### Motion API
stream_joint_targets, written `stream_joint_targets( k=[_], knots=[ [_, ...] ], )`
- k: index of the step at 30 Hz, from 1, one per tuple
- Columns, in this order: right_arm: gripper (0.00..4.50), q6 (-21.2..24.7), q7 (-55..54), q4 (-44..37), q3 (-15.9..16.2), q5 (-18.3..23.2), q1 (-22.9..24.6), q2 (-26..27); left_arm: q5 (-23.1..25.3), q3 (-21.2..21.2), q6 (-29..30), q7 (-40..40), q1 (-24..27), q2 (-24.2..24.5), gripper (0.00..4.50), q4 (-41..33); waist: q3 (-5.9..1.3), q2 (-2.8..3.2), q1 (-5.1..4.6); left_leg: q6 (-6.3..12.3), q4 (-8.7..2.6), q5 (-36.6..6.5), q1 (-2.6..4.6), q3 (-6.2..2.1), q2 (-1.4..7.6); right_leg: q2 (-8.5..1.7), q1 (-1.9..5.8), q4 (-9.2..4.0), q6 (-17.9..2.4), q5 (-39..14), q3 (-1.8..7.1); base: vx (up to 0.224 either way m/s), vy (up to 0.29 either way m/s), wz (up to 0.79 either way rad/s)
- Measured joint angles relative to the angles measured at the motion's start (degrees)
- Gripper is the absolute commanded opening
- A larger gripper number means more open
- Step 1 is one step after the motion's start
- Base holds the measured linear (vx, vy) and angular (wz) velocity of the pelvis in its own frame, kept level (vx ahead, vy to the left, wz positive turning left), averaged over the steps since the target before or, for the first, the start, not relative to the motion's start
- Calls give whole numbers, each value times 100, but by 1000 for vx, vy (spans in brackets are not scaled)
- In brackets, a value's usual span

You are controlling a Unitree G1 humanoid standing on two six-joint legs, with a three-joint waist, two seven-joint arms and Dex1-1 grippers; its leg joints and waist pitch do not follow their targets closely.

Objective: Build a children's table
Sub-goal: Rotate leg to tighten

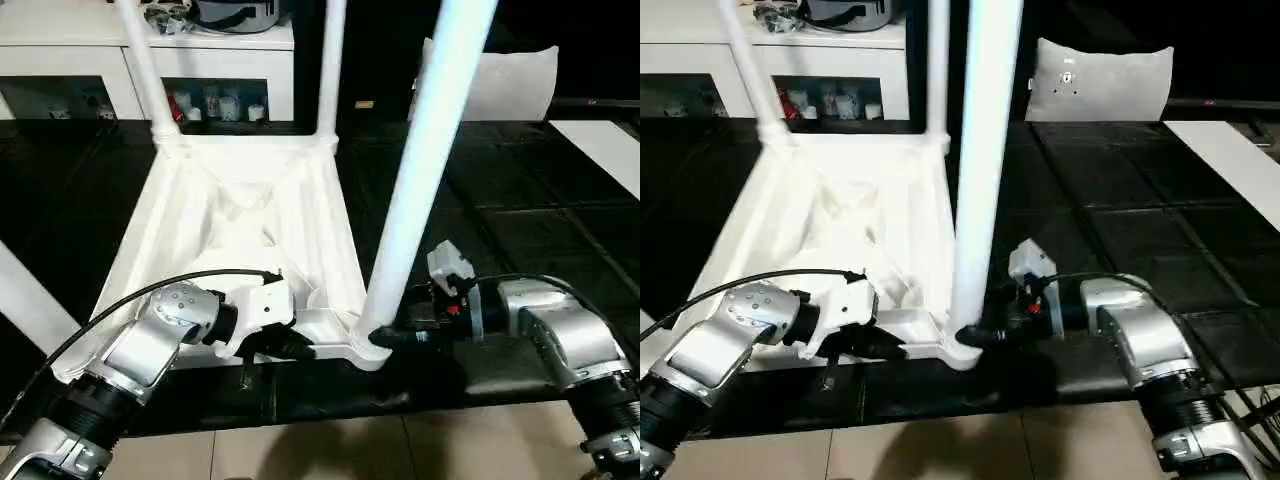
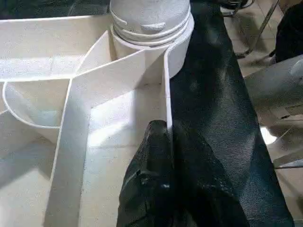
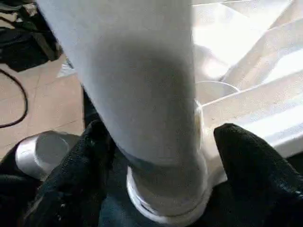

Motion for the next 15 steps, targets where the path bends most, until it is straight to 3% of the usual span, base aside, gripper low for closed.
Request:
stream_joint_targets(
  k=[11, 15],
  knots=[
    [223, 159, 79, -90, -38, 162, 109, -20, -27, 15, -23, -49, 43, -5, 0, -19, -1, -4, 5, 0, -5, -1, 1, -1, 0, 0, 1, -4, 5, -3, 0, 0, 0, 0],
    [210, 389, -277, -422, -172, 194, 342, 109, -122, 154, 271, 78, 196, -85, 0, -172, -1, -4, -18, -3, -7, -2, 7, -1, 0, 1, 2, -2, 5, -3, 2, 0, 0, 0]
  ],
)
